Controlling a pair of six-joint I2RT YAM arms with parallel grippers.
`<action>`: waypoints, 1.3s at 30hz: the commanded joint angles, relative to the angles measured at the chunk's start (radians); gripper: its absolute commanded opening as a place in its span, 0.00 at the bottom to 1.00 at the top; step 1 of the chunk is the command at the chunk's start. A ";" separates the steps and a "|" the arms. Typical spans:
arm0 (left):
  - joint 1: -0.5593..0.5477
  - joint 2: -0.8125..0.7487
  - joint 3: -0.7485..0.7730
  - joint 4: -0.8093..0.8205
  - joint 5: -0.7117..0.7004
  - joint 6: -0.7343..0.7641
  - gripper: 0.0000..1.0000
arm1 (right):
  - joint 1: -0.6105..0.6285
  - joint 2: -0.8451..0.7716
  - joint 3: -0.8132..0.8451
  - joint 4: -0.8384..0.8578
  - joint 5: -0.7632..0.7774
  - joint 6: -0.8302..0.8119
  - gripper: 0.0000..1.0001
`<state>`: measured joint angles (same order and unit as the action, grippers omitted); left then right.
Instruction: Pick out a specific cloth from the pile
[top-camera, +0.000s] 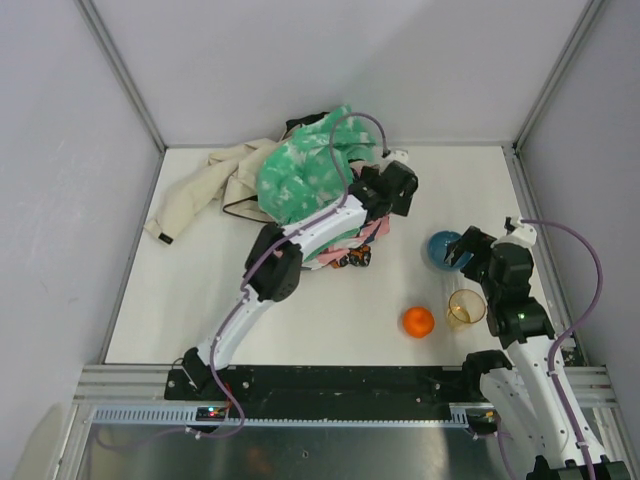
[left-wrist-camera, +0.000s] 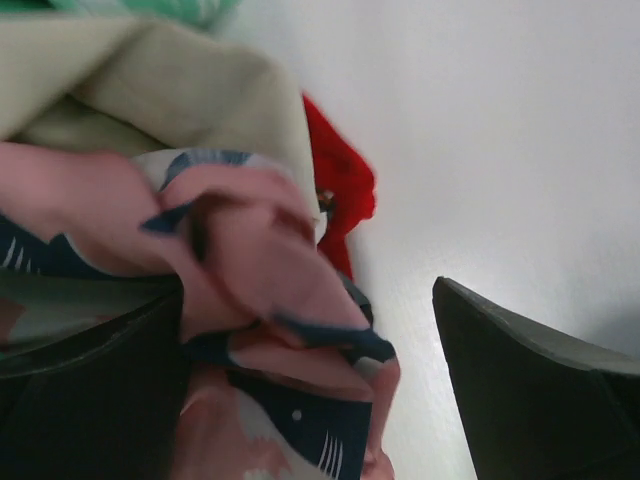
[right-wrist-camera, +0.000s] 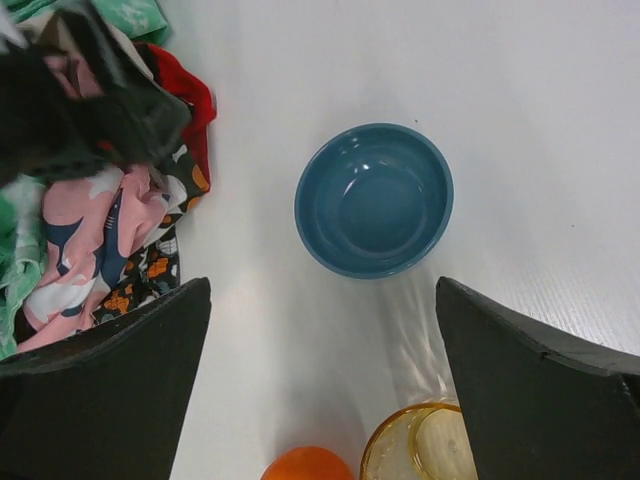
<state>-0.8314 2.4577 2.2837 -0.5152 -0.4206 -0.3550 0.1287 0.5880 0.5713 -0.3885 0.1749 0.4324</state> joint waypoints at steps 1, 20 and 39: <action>-0.002 0.106 0.081 -0.137 -0.122 0.009 1.00 | -0.003 -0.021 -0.007 0.035 0.006 -0.016 0.99; 0.094 -0.061 -0.125 -0.287 -0.172 -0.046 0.01 | 0.024 0.088 -0.040 0.215 -0.148 -0.013 0.99; 0.327 -0.595 -0.465 -0.239 -0.100 -0.001 0.01 | 0.288 1.198 0.476 0.854 -0.538 0.115 0.99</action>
<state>-0.5385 1.9224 1.8675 -0.7719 -0.5117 -0.3916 0.4030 1.6650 0.9630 0.2581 -0.1886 0.4465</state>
